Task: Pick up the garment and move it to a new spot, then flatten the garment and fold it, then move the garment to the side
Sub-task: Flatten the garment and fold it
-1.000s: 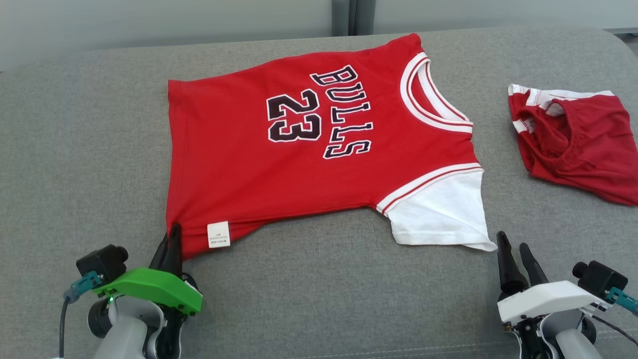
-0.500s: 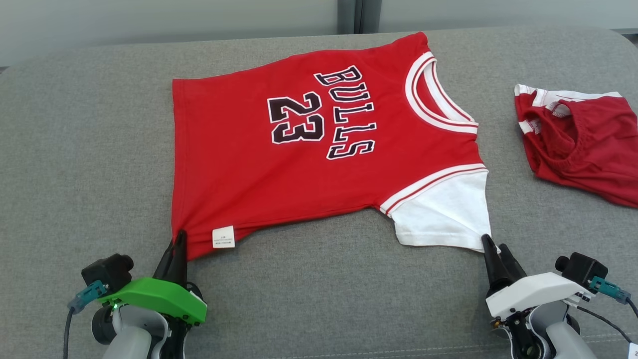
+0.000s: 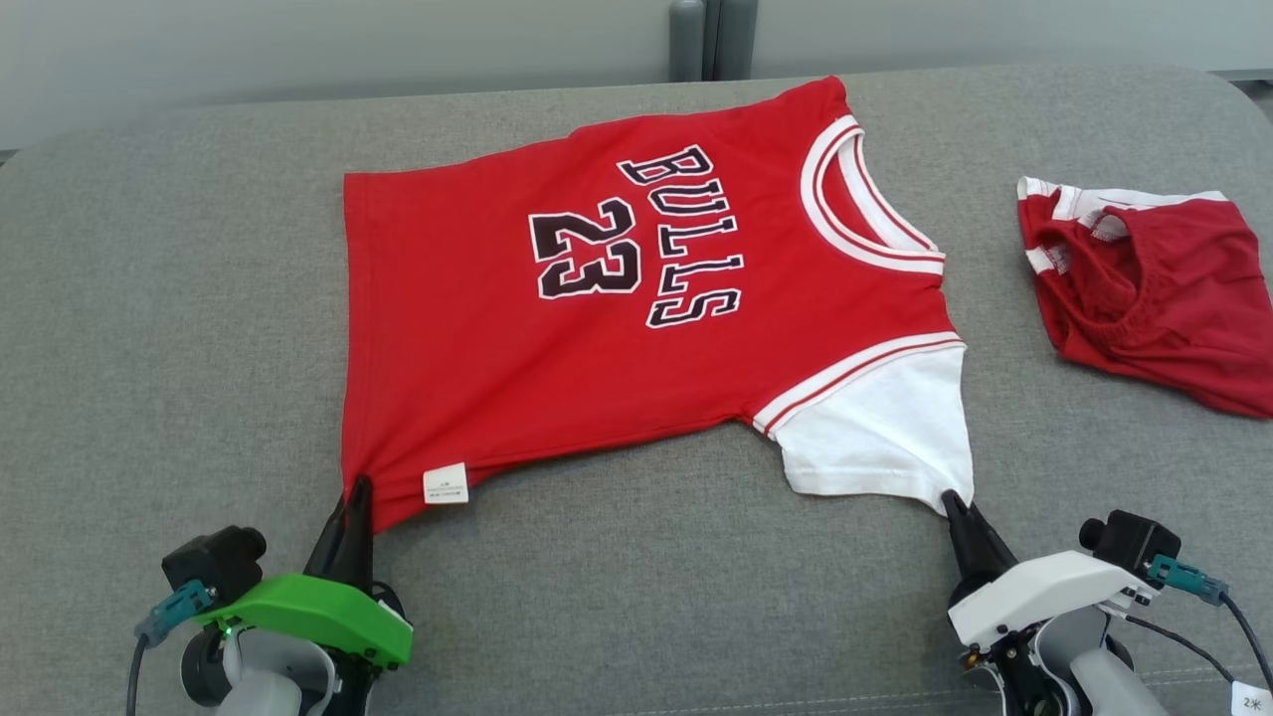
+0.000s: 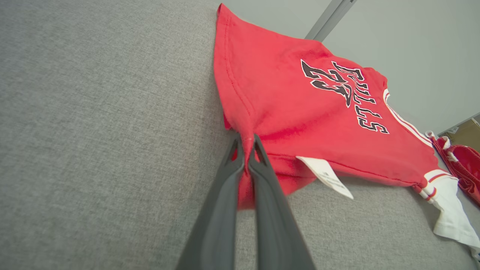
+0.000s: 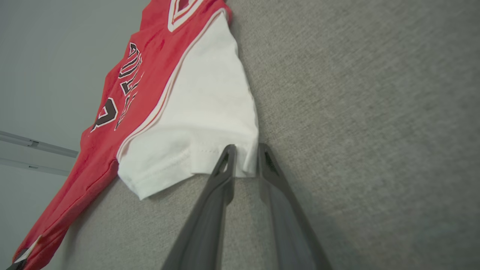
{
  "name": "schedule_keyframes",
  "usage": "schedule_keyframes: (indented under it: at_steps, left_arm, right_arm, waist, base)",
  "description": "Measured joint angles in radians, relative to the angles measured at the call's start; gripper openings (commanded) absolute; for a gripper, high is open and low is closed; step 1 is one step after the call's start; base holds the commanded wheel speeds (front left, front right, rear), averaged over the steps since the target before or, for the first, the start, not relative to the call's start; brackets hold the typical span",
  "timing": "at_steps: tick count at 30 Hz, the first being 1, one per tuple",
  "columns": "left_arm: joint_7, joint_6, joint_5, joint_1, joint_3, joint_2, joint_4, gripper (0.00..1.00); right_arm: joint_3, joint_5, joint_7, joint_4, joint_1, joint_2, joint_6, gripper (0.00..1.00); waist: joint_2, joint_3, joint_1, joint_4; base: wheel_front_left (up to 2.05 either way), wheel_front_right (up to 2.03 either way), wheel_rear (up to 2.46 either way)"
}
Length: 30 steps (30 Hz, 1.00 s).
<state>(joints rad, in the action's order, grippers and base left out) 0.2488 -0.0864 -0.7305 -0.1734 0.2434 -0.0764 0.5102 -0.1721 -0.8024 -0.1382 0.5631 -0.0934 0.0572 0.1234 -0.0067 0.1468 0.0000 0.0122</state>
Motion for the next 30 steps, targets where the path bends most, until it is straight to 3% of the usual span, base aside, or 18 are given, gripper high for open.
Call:
schedule_keyframes:
  at_steps: [2, 4, 5, 12, 16, 23, 30]
  left_arm:
    - [0.0, 0.0, 0.0, 0.007, -0.002, 0.0, -0.001, 0.0]
    - [0.0, 0.0, 0.0, 0.015, -0.004, 0.0, -0.001, 0.0]
    - [0.0, 0.001, 0.0, 0.018, -0.006, 0.001, -0.002, 0.0]
    - [0.0, 0.007, 0.007, 0.033, -0.013, 0.001, -0.012, 0.0]
    - [0.0, 0.007, 0.006, 0.033, -0.044, 0.003, -0.061, 0.0]
    - [0.002, -0.01, -0.017, 0.015, -0.148, 0.017, -0.232, 0.0]
    - [0.003, -0.02, -0.023, -0.038, -0.217, 0.023, -0.432, 0.0]
  right_arm:
    - [-0.004, 0.0, 0.0, 0.007, -0.003, 0.0, 0.0, 0.19]
    - [-0.003, 0.0, -0.001, 0.021, -0.011, -0.001, 0.0, 0.02]
    - [-0.004, 0.0, -0.001, 0.029, -0.016, 0.0, 0.0, 0.0]
    - [-0.005, 0.0, -0.012, 0.061, -0.049, 0.009, 0.0, 0.0]
    - [-0.012, -0.016, -0.054, 0.01, -0.078, 0.009, 0.0, 0.0]
    - [-0.039, -0.074, -0.101, -0.222, -0.169, 0.018, 0.0, 0.0]
    - [-0.016, -0.12, -0.117, -0.486, -0.191, 0.07, 0.0, 0.0]
  waist:
    - [0.0, -0.004, 0.0, -0.001]
    - [0.0, -0.009, 0.0, -0.002]
    - [0.0, -0.012, 0.0, -0.003]
    - [0.0, -0.032, 0.0, -0.008]
    - [0.0, -0.043, 0.0, -0.007]
    - [0.0, -0.068, 0.0, -0.014]
    - [0.0, -0.105, 0.0, -0.033]
  base:
    - [0.0, 0.0, 0.0]
    - [0.0, 0.0, 0.0]
    - [0.0, 0.0, 0.0]
    - [0.0, 0.0, 0.0]
    - [0.0, 0.0, 0.0]
    - [0.0, 0.0, 0.0]
    - [0.0, 0.0, 0.0]
